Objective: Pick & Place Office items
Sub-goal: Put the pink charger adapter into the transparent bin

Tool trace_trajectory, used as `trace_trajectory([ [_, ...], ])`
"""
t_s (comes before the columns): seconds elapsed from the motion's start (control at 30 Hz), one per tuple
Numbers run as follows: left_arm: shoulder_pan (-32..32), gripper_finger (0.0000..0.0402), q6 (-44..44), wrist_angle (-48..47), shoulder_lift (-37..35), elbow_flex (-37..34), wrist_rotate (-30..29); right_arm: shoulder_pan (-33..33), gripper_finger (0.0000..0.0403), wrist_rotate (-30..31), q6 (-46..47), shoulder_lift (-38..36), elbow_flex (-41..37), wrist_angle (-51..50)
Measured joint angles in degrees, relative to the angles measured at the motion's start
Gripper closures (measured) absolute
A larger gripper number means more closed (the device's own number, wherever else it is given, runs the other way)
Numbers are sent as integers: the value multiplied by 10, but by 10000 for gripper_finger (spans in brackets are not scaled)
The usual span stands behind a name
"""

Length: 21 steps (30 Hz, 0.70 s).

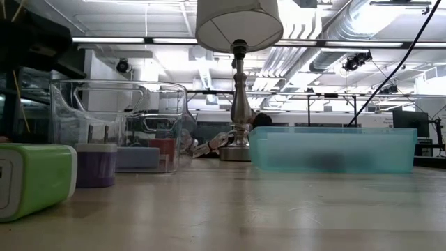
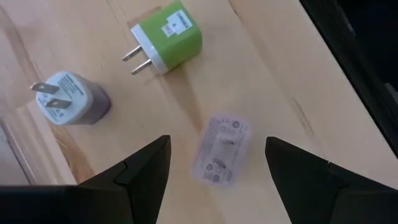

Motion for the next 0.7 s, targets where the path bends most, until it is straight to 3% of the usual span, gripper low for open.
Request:
trace_trajectory([
  [0.7, 0, 155, -26, 11, 32, 0, 3, 0, 105, 0, 0, 0, 0, 0],
])
